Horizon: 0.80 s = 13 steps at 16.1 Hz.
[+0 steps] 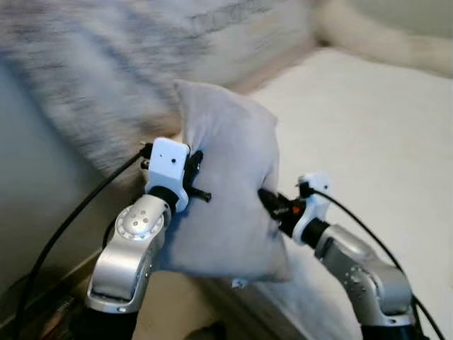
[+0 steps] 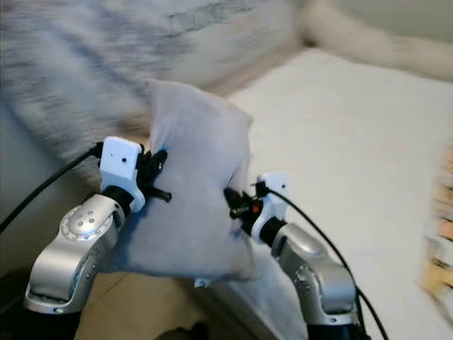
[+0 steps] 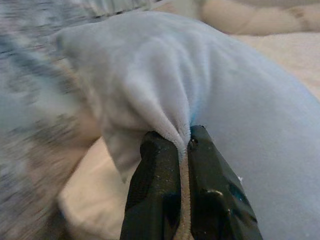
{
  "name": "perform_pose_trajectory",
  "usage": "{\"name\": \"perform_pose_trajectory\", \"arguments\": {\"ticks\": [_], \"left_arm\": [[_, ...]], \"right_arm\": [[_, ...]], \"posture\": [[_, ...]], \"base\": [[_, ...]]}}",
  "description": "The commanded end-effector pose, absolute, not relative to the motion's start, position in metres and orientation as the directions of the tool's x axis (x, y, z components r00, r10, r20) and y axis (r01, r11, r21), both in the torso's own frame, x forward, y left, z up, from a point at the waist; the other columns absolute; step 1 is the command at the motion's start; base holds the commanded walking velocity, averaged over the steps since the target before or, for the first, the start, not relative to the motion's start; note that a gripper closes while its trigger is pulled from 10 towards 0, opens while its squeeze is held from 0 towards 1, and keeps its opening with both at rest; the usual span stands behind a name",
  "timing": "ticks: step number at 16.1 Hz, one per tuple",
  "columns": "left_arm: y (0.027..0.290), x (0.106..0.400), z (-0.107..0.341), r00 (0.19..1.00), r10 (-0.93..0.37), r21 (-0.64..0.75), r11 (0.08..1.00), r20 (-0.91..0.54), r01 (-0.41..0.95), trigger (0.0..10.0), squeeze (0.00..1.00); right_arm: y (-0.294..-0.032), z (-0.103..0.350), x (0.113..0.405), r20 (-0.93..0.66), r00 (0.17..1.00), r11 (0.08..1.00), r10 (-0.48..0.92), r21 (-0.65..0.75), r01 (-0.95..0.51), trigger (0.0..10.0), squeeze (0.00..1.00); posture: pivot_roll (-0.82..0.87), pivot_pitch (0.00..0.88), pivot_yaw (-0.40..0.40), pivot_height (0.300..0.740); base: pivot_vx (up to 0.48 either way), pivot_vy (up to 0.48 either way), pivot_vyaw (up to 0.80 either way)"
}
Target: Clean up the room
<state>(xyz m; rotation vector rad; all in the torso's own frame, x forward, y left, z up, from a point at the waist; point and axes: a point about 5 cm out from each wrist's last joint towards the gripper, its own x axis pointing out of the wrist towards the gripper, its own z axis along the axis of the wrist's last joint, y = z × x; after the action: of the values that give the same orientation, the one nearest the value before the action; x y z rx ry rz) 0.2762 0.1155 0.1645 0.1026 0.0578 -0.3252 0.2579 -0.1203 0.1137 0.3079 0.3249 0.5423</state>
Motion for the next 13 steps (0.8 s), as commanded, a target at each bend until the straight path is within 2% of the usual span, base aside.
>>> {"name": "perform_pose_trajectory", "arguments": {"ticks": [1, 3, 9, 13], "left_arm": [[0.114, 0.276, 0.166, 0.941, -0.332, 0.109, 0.935, -0.06, 0.337, 10.0, 0.0], [0.114, 0.275, 0.163, 0.943, -0.326, 0.096, 0.939, -0.066, 0.331, 10.0, 0.0], [0.113, 0.264, 0.16, 0.954, -0.291, 0.076, 0.952, -0.07, 0.296, 10.0, 0.0], [0.119, 0.26, 0.159, 0.961, -0.264, 0.081, 0.96, -0.078, 0.27, 10.0, 0.0]], "right_arm": [[-0.121, 0.123, 0.258, -0.178, 0.825, 0.819, 0.536, 0.348, -0.457, 10.0, 0.0], [-0.123, 0.123, 0.256, -0.181, 0.829, 0.827, 0.529, 0.33, -0.456, 10.0, 0.0], [-0.115, 0.118, 0.253, -0.223, 0.774, 0.795, 0.592, 0.319, -0.516, 10.0, 0.0], [-0.114, 0.114, 0.255, -0.235, 0.761, 0.788, 0.605, 0.315, -0.529, 10.0, 0.0]], "posture": [[-0.01, 0.0, 0.077, 0.74], [-0.02, 0.0, 0.082, 0.74], [0.02, 0.0, 0.013, 0.74], [0.03, 0.0, 0.001, 0.74]], "base": [[0.0, 0.0, 0.8], [0.0, 0.0, 0.8], [0.0, 0.0, 0.8], [0.0, 0.0, 0.8]]}}
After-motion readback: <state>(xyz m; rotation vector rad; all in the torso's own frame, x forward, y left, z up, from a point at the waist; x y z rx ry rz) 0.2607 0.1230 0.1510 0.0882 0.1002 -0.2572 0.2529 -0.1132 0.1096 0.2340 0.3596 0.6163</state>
